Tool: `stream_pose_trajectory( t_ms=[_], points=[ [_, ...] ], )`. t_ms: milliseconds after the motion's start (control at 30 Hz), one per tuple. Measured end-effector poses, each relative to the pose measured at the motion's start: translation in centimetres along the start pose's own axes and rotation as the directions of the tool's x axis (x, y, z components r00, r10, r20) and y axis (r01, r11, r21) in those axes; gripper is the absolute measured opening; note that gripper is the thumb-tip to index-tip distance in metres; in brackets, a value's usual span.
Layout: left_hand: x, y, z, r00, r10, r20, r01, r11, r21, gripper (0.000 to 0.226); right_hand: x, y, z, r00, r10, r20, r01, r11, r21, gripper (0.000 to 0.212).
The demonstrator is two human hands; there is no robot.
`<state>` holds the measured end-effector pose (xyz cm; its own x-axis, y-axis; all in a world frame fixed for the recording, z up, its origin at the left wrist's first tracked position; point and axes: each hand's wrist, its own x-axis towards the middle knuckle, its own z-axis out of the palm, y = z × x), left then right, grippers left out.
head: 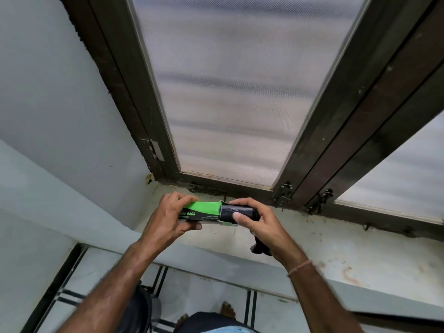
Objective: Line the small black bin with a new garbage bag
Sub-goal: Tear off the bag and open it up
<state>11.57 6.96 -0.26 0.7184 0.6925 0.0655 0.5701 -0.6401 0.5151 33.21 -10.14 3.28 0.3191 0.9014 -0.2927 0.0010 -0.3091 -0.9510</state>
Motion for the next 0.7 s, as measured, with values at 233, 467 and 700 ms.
stream_pose_trajectory(
  t_ms=[233, 467, 700],
  points=[
    [-0.4, -0.5, 0.4, 0.997, -0.076, -0.026, 0.073, 0.992, -0.106, 0.060, 1.0, 0.7, 0.7, 0.998, 0.064, -0.007, -0.064, 0.995, 0.073, 0.023],
    [-1.1, 0.6, 1.4, 0.988, -0.122, -0.094, 0.106, 0.982, -0.159, 0.061, 0.9, 2.0, 3.3, 0.962, -0.021, -0.273, 0.069, 0.983, 0.168, 0.019],
    [-1.7, 1.4, 2.1, 0.986, -0.148, -0.076, 0.123, 0.957, -0.263, 0.058, 1.2, 2.5, 3.6, 0.977, -0.016, -0.215, 0.051, 0.986, 0.156, 0.019]
  ],
)
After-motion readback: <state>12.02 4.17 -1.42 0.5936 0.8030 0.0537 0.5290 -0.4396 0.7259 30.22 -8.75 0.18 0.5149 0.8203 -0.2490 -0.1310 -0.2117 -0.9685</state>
